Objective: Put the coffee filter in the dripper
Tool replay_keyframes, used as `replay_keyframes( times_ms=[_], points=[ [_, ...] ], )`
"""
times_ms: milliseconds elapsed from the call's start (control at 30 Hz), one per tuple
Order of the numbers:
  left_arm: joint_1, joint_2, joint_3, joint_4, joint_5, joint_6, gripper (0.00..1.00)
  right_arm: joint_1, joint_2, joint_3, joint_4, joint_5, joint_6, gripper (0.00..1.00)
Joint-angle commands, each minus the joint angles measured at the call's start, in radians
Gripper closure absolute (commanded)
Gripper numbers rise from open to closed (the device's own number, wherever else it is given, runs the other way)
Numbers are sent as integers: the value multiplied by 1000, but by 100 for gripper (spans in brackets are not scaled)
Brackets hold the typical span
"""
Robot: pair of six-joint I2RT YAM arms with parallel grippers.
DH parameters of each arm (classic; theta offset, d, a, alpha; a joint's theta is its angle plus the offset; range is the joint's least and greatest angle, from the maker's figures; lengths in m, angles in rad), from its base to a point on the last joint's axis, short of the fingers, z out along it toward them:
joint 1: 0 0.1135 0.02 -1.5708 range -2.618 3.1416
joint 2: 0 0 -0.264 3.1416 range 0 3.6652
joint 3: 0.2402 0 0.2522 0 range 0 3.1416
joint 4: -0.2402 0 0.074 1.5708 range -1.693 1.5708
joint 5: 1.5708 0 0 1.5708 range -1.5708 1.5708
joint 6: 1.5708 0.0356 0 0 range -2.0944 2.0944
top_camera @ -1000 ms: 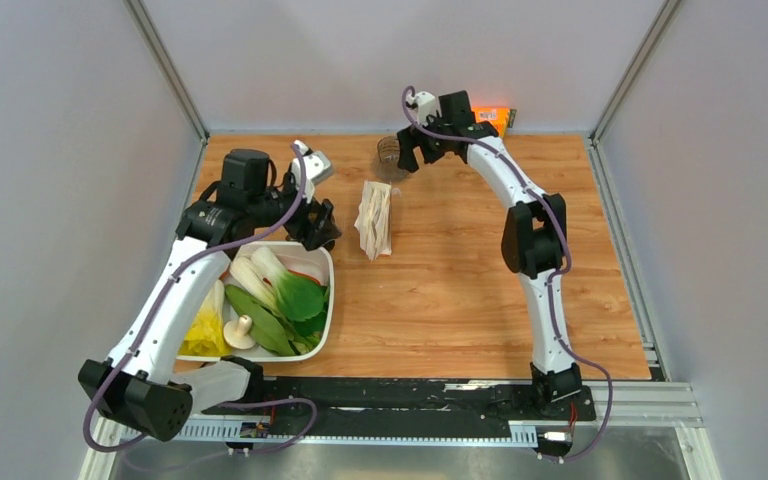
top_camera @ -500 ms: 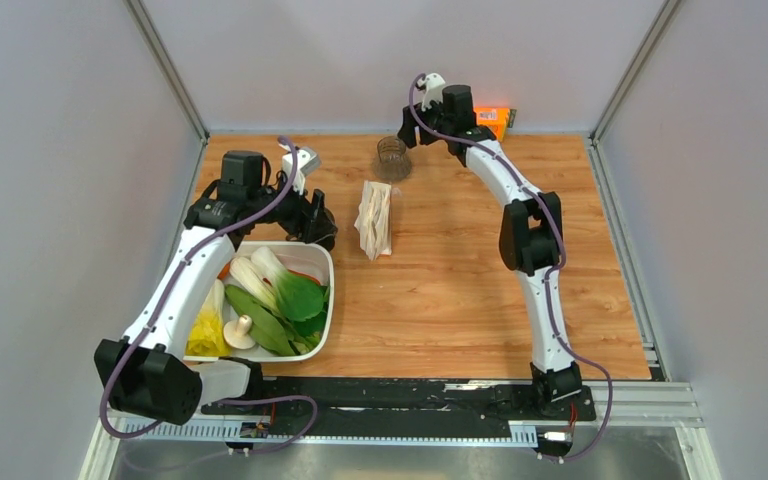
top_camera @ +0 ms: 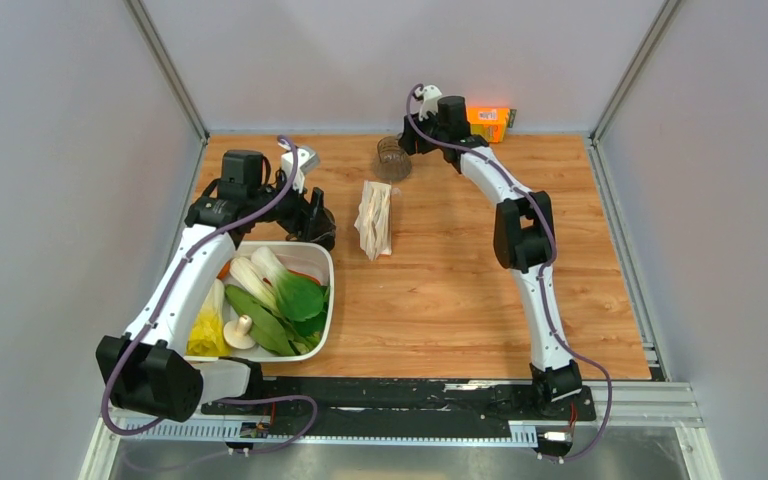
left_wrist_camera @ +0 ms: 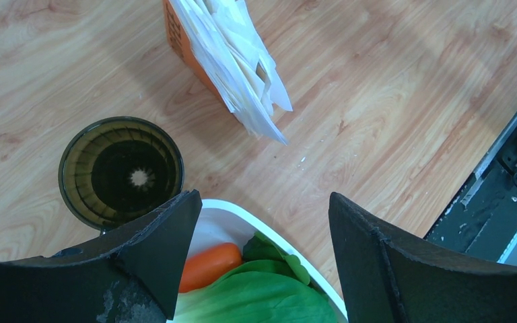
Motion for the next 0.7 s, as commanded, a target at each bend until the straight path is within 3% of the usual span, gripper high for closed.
replay_keyframes(
  times_ms=[0,67,167,567,667],
  points=[
    [11,7,3,30,0,-3,20,19,5,-3,45,-8,0,50],
    [13,9,2,30,-1,-2,20,25,4,-5,45,-1,-14,50],
    [21,11,3,31,3,-2,20,25,5,11,51,20,-17,39],
    [44,10,-11,34,34,0,20,-19,-61,-9,124,29,106,43],
    [55,27,8,46,25,-24,20,-54,-57,-4,142,50,158,49]
  ],
)
